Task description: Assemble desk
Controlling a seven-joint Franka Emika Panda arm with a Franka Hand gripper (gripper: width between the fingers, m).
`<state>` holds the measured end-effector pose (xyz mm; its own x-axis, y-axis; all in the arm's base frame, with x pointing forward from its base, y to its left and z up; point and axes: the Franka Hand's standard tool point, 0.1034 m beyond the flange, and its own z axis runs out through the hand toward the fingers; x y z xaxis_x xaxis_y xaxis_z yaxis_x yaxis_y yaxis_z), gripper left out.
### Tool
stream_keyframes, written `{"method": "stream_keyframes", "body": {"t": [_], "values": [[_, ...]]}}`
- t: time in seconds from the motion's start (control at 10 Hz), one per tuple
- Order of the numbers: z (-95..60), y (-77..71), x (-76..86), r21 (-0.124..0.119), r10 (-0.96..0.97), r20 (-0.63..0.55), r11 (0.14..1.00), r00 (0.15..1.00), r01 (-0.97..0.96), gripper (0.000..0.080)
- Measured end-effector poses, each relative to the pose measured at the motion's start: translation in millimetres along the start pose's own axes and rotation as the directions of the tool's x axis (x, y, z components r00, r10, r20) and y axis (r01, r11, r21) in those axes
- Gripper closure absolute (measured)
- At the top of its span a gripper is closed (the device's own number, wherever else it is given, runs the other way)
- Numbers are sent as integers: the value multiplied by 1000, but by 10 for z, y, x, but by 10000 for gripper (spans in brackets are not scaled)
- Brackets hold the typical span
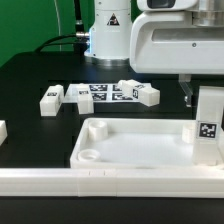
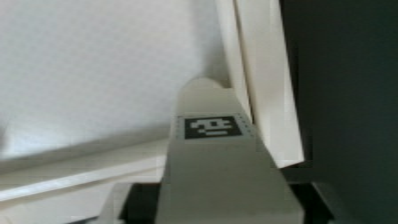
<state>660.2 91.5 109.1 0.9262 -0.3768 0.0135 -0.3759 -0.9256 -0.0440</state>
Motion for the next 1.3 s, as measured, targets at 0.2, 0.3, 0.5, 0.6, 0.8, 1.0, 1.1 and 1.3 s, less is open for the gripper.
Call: {"method": "stream_keyframes", "body": {"t": [0.2, 0.3, 0.5, 0.6, 0.8, 1.0, 1.1, 1.3], "values": [[-10, 98, 26, -26, 174, -12, 984, 985, -174, 504], [-15, 163, 47, -41, 264, -25, 963, 964, -265, 504], [-26, 291, 93, -59, 400, -46, 914, 915, -402, 501], [-27, 312, 101, -60, 423, -49, 903, 905, -426, 499], [-17, 304, 96, -58, 440, -48, 895, 897, -442, 287], [-20, 288, 84, -60, 430, -47, 900, 901, -433, 179], [-43, 222, 46, -61, 401, -41, 913, 915, -402, 159], [-163, 121, -28, -51, 323, -37, 945, 946, -324, 151]]}}
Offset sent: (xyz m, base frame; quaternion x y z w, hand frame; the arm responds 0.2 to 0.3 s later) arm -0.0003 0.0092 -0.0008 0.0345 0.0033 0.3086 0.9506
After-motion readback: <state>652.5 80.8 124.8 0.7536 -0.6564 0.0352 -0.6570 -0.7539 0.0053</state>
